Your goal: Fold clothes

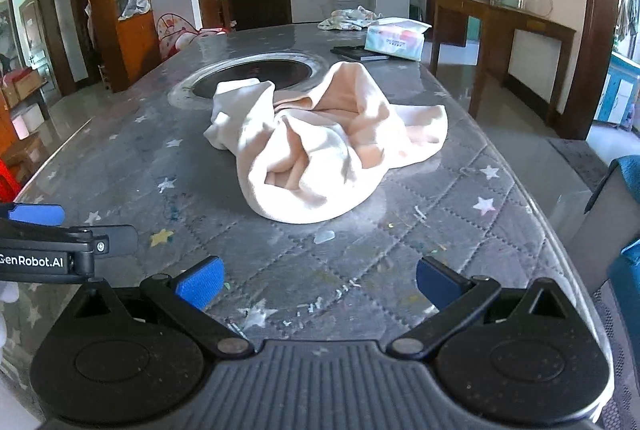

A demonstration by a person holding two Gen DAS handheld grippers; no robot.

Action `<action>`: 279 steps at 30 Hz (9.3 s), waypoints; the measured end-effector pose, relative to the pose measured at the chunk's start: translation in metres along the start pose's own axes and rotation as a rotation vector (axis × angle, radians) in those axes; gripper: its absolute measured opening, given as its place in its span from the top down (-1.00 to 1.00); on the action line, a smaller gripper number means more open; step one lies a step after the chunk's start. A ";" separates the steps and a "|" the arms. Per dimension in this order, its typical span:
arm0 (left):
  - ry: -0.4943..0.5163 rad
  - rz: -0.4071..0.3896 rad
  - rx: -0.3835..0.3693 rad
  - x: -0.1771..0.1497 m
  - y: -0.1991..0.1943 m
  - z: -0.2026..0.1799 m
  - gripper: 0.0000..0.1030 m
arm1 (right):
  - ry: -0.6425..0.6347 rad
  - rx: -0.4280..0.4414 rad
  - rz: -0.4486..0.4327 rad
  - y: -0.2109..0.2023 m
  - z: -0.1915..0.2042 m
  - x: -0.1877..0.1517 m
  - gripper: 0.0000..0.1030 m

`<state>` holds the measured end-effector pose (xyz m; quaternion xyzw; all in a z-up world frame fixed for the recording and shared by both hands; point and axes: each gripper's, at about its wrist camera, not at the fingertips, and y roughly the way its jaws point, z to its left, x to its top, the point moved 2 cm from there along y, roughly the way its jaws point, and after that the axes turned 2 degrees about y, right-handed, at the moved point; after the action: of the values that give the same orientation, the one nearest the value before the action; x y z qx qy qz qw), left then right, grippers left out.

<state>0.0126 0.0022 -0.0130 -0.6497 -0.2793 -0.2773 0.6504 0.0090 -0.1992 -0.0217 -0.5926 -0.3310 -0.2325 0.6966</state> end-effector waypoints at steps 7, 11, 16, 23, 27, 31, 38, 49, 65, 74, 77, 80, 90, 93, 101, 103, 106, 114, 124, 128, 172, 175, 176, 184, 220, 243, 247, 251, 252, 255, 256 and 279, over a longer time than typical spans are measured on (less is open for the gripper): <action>0.010 0.009 0.002 0.002 0.004 -0.003 -1.00 | 0.005 -0.013 -0.003 0.001 -0.002 0.001 -1.00; 0.019 0.008 0.003 0.005 0.006 -0.005 -1.00 | 0.010 -0.018 -0.005 0.002 -0.004 0.003 -1.00; 0.028 0.009 0.001 0.010 0.010 -0.008 -1.00 | 0.010 -0.025 -0.007 0.004 -0.006 0.005 -1.00; 0.044 0.009 -0.001 0.020 0.016 -0.012 -1.00 | 0.015 -0.029 -0.008 0.009 -0.009 0.009 -1.00; 0.057 0.001 -0.004 0.030 0.021 -0.015 -1.00 | 0.015 -0.031 -0.011 0.012 -0.014 0.013 -1.00; 0.071 -0.021 -0.016 0.045 0.025 -0.019 -1.00 | 0.011 -0.030 -0.029 0.015 -0.019 0.022 -1.00; 0.079 -0.039 -0.065 0.076 0.043 -0.025 -0.93 | -0.008 -0.040 -0.068 0.025 -0.033 0.049 -0.98; 0.031 0.016 -0.139 0.112 0.096 -0.029 -0.38 | -0.054 -0.055 -0.080 0.062 -0.050 0.094 -0.74; 0.063 0.085 -0.167 0.128 0.145 -0.042 0.01 | -0.100 0.000 -0.048 0.114 -0.052 0.128 -0.40; 0.063 0.067 -0.215 0.131 0.145 -0.034 0.81 | -0.129 0.032 0.012 0.142 -0.050 0.131 0.27; 0.061 0.050 -0.222 0.129 0.139 -0.030 0.84 | -0.127 0.035 0.015 0.143 -0.053 0.128 0.59; 0.054 0.036 -0.225 0.128 0.132 -0.027 0.85 | -0.122 0.040 0.007 0.138 -0.057 0.127 0.76; 0.011 -0.021 -0.239 0.117 0.084 -0.003 0.85 | -0.124 0.069 -0.067 0.087 -0.065 0.118 0.89; -0.015 -0.032 -0.255 0.102 0.060 0.010 0.85 | -0.131 0.077 -0.091 0.062 -0.070 0.109 0.89; -0.004 0.009 -0.258 0.049 0.015 0.037 0.90 | -0.158 0.107 -0.036 -0.003 -0.085 0.059 0.89; -0.001 0.021 -0.257 0.035 0.004 0.043 0.90 | -0.177 0.124 0.013 -0.014 -0.087 0.043 0.81; 0.004 0.039 -0.257 0.015 -0.013 0.053 0.90 | -0.233 0.127 0.065 -0.027 -0.087 0.024 0.68; 0.018 -0.027 -0.227 0.032 -0.012 0.047 0.17 | -0.317 0.130 -0.037 -0.027 -0.064 0.047 0.03; 0.102 -0.006 -0.137 0.082 0.075 0.002 -0.14 | -0.387 0.155 0.008 0.048 -0.032 0.053 0.54; 0.092 0.053 -0.124 0.074 0.099 0.010 0.81 | -0.339 0.140 -0.013 0.046 -0.042 0.051 0.89; 0.036 -0.088 -0.046 0.012 -0.041 0.122 -0.31 | -0.228 0.243 0.050 0.074 -0.009 0.096 0.26; 0.101 -0.078 -0.101 0.026 -0.015 0.106 -0.31 | -0.211 0.273 0.082 0.095 0.001 0.100 0.25; 0.119 -0.073 -0.114 0.030 -0.006 0.102 -0.31 | -0.207 0.276 0.089 0.099 0.003 0.101 0.25; 0.201 0.015 -0.157 0.041 0.051 0.083 -0.12 | -0.132 0.342 0.189 0.137 0.004 0.100 0.23; 0.199 -0.167 -0.405 -0.025 -0.069 0.121 0.14 | -0.342 0.561 0.196 0.028 -0.001 0.038 0.34; 0.291 -0.098 -0.297 -0.041 -0.059 0.123 0.82 | -0.484 0.485 0.167 0.025 0.023 0.025 0.88; 0.285 -0.158 -0.273 -0.013 -0.054 0.126 0.83 | -0.465 0.457 0.106 0.022 0.021 0.047 0.90; 0.255 -0.210 -0.213 0.024 -0.036 0.132 0.83 | -0.435 0.396 0.026 0.029 0.018 0.074 0.90; 0.239 -0.222 -0.200 0.034 -0.030 0.134 0.83 | -0.420 0.376 0.003 0.033 0.017 0.082 0.90; 0.184 -0.238 -0.166 0.062 -0.003 0.139 0.83 | -0.368 0.324 -0.041 0.049 0.013 0.107 0.90; 0.167 -0.235 -0.156 0.069 0.008 0.141 0.83 | -0.353 0.312 -0.048 0.056 0.012 0.113 0.90; 0.037 -0.047 -0.128 0.020 0.030 0.167 0.34 | -0.384 0.259 0.028 0.117 0.043 0.086 0.36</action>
<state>0.0477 0.1692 -0.0188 -0.6778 -0.2640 -0.3219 0.6060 0.1426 -0.1293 -0.0341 -0.5360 -0.4764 -0.0614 0.6943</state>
